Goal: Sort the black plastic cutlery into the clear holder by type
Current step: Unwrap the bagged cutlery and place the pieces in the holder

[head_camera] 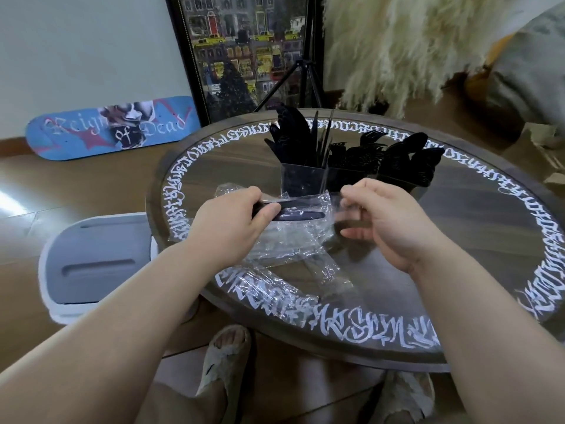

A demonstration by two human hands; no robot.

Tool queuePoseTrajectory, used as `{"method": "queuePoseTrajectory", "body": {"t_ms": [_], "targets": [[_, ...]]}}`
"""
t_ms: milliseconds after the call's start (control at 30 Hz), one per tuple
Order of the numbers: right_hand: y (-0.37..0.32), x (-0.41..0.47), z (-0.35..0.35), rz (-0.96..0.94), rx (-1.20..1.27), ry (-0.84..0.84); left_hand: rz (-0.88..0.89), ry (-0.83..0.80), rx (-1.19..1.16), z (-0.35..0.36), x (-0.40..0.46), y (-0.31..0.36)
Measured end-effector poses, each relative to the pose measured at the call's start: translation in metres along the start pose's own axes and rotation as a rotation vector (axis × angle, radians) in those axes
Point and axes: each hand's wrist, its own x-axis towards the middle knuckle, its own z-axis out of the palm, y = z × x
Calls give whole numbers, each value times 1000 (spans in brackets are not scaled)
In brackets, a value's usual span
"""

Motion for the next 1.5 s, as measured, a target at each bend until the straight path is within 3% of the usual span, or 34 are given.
{"method": "queuePoseTrajectory", "body": {"t_ms": [100, 233, 333, 400, 467, 567, 633, 733, 800, 900, 1000, 1100, 1367, 1500], "targets": [[8, 5, 4, -59, -304, 105, -21, 6, -9, -1, 1, -6], [12, 10, 2, -160, -901, 332, -34, 23, -21, -1, 6, -8], [2, 7, 8, -524, -707, 601, -48, 23, 2, 1, 9, -9], [-3, 1, 17, -694, -547, 583, -39, 16, 22, 3, 10, -10], [-2, -3, 26, -641, -565, 476, -19, 9, 36, 4, 11, -9], [4, 3, 25, -377, -739, 345, 10, 16, 7, 5, 9, -6], [6, 7, 21, -293, -770, 372, 18, 45, 0, 4, 8, -5], [0, 3, 23, -645, -687, 579, 9, 61, 68, 4, 7, -5], [-2, -4, 31, -826, -607, 444, 19, 58, 126, 6, 7, -4], [7, -6, 44, -690, -770, 160, 24, 64, 123, 7, 7, -1], [11, 2, 36, -455, -972, 253, 8, 89, 92, 5, 6, 1], [5, 7, 22, -306, -848, 349, -11, 95, 35, 2, 5, -2], [8, 12, 17, -94, -309, 299, 43, 44, -94, 4, 5, 1], [10, 13, 16, -38, -219, 220, 78, 49, -169, 7, 4, 1]]}}
